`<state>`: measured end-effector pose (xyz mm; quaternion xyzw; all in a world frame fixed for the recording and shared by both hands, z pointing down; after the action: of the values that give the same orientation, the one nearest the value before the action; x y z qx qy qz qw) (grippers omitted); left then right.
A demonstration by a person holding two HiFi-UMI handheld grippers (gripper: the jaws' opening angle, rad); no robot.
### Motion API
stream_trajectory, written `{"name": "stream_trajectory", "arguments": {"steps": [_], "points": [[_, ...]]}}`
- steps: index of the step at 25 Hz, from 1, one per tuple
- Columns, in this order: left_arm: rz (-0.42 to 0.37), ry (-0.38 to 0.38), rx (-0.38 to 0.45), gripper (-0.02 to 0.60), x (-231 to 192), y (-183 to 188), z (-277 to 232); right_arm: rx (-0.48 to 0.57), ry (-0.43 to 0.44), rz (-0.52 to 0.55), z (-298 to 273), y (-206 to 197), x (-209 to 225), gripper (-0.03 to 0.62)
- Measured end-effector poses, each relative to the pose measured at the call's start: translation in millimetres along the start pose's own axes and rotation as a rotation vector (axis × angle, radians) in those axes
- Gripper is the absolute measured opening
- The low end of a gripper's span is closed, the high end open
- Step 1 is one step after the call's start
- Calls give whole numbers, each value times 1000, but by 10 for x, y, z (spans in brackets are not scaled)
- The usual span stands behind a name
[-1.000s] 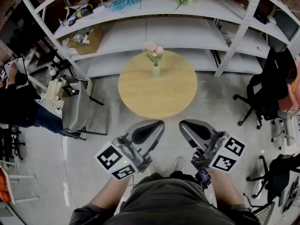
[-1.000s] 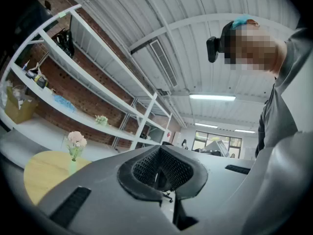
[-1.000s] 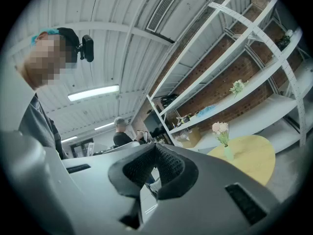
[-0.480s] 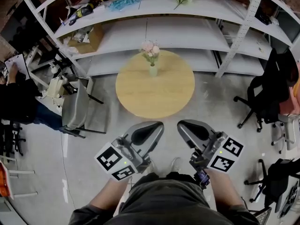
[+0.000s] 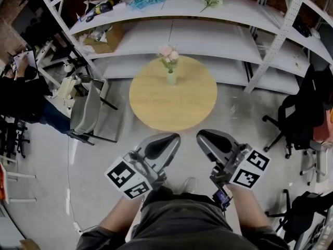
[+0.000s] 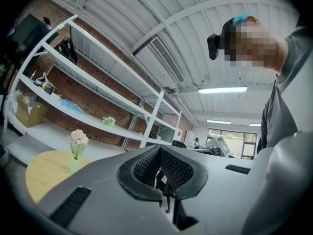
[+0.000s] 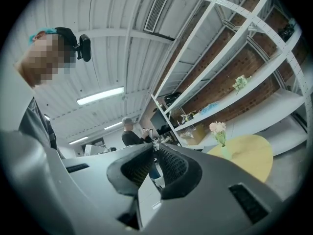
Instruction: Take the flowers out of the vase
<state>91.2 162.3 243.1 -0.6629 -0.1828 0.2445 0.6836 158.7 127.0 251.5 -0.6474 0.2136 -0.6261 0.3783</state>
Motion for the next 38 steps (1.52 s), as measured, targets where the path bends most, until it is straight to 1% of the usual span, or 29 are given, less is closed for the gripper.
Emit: {"name": "stream_trajectory", "arguments": {"steps": [8,13,18,26,33,34,36,38], "points": [[41,23,-19,5,-95,-228,-159,-31,-12,-41,49,-1,310,17],[63,25,-31,5,-339,-328,-314,-47,-31,-60,-80,62,571,17],[82,25,-38,5,-777,-384,-461,-51,-47,-65,-394,196,863,17],[110,15,-65,5,-1624,-510,-687,-50,-86,-85,-1050,367,1400,17],[136,5,-102,5,-2286,-705,-821,-24,-169,-62,-1582,436,2028,21],[138,3,-108,5,-2369,-735,-837,-23,-180,-55,-1662,438,2127,32],[140,-2,-120,5,-2525,-800,-873,-22,-196,-41,-1827,434,2325,77],[137,-9,-138,5,-2651,-880,-904,-26,-217,-12,-1973,404,2532,99]]}}
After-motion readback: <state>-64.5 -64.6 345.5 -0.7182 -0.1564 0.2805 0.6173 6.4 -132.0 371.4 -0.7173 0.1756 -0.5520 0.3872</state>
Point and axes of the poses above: the fingertips, and each gripper's own axes: z backward along the fingers, x to its right, y out of its top, the point moved 1 cm from there along z, backward along the fingers, and after that the axes turned 13 degrees about -z, right-handed, at the moved point
